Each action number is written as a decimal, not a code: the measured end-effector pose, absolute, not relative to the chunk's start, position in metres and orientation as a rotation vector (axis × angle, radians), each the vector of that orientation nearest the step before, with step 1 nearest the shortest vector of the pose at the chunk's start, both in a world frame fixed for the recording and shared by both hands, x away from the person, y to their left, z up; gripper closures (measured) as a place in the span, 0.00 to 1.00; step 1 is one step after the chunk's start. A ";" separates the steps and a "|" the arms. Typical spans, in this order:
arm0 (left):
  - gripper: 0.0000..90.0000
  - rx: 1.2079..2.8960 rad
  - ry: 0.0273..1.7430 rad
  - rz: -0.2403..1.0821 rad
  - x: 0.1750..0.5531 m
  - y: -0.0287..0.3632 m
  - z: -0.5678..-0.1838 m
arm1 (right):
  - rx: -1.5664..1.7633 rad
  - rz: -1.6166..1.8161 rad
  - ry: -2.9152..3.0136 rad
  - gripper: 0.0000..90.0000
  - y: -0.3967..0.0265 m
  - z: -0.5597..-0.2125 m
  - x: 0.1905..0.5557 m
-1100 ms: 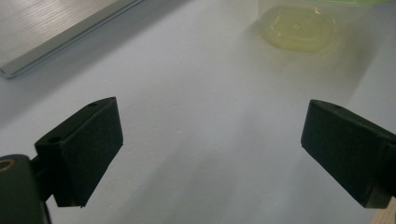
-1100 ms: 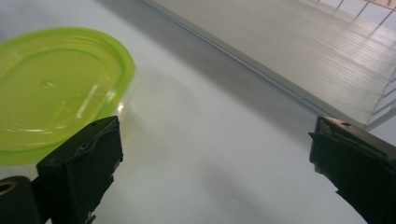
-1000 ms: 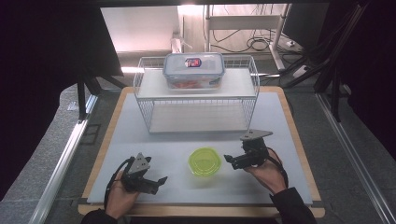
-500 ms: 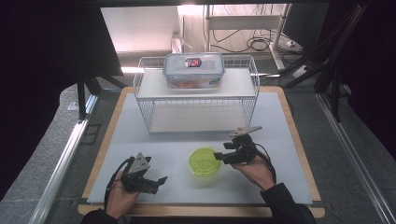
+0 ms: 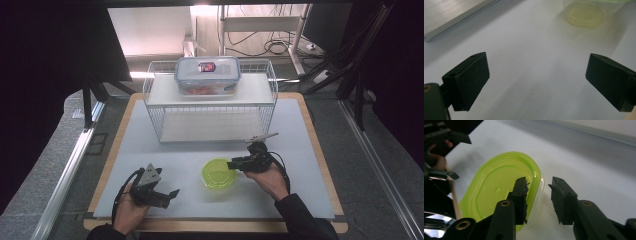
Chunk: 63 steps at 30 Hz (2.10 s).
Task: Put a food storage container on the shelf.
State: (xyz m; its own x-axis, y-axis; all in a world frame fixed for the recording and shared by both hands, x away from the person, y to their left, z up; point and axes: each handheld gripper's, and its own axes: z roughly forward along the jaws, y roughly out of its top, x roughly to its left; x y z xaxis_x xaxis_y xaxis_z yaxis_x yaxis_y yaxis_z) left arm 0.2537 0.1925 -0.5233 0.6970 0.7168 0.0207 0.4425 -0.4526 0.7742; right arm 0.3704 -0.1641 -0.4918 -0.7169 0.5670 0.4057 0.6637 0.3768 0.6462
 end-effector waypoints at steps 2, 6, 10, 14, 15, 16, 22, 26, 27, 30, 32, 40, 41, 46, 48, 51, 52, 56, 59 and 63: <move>0.06 2.119 0.881 0.444 0.254 0.192 -0.523 | -1.114 -1.264 -2.482 0.79 -0.165 -0.492 0.371; 0.06 2.119 0.881 0.445 0.254 0.192 -0.523 | -1.079 -1.258 -2.456 0.87 -0.163 -0.491 0.369; 0.06 2.121 0.880 0.444 0.254 0.192 -0.523 | -1.075 -1.239 -2.464 0.88 -0.159 -0.487 0.366; 0.06 2.119 0.880 0.444 0.254 0.192 -0.523 | -1.065 -1.272 -2.404 0.89 -0.158 -0.482 0.366; 0.06 2.119 0.880 0.444 0.254 0.192 -0.523 | -1.067 -1.276 -2.393 0.89 -0.158 -0.481 0.366; 0.06 2.120 0.880 0.444 0.254 0.192 -0.523 | -1.065 -1.283 -2.377 0.90 -0.158 -0.481 0.367; 0.06 2.120 0.879 0.444 0.254 0.192 -0.523 | -1.057 -1.308 -2.333 0.91 -0.159 -0.476 0.369; 0.06 2.124 0.877 0.441 0.254 0.192 -0.524 | -1.039 -1.311 -2.340 0.91 -0.157 -0.475 0.368; 0.06 2.125 0.876 0.440 0.254 0.191 -0.524 | -1.034 -1.305 -2.352 0.90 -0.156 -0.474 0.369; 0.06 2.127 0.872 0.441 0.254 0.191 -0.524 | -1.077 -1.267 -2.464 0.88 -0.156 -0.476 0.371; 0.06 2.126 0.873 0.440 0.254 0.191 -0.524 | -1.110 -1.247 -2.458 0.87 -0.158 -0.482 0.375; 0.06 2.130 0.872 0.441 0.254 0.191 -0.524 | -1.180 -1.221 -2.394 0.72 -0.164 -0.493 0.382; 0.06 2.130 0.871 0.439 0.254 0.191 -0.524 | -1.189 -1.218 -2.379 0.70 -0.165 -0.494 0.384; 0.06 2.131 0.870 0.438 0.254 0.191 -0.524 | -1.191 -1.214 -2.243 0.78 -0.170 -0.502 0.388; 0.06 2.131 0.869 0.438 0.254 0.191 -0.524 | -1.170 -1.216 -2.213 0.86 -0.171 -0.502 0.388; 0.06 2.131 0.869 0.439 0.254 0.191 -0.524 | -1.152 -1.216 -2.190 0.90 -0.170 -0.502 0.388; 0.06 2.131 0.869 0.440 0.254 0.191 -0.524 | -1.147 -1.217 -2.188 0.90 -0.170 -0.501 0.388; 0.06 2.129 0.868 0.442 0.253 0.191 -0.524 | -1.162 -1.237 -2.189 0.90 -0.170 -0.497 0.387; 0.06 2.127 0.869 0.445 0.253 0.191 -0.523 | -1.170 -1.265 -2.165 0.90 -0.173 -0.492 0.387; 0.06 2.117 0.872 0.450 0.253 0.192 -0.523 | -1.158 -1.310 -2.153 0.90 -0.175 -0.481 0.387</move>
State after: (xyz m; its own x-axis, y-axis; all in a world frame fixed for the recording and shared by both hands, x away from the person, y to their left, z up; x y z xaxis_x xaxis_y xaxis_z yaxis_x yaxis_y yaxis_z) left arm 0.2531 0.1918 -0.5226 0.7007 0.7130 0.0258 0.4340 -0.4547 0.7778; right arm 0.3866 -0.1754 -0.4815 -0.5962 0.4566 0.6603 0.7963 0.2318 0.5587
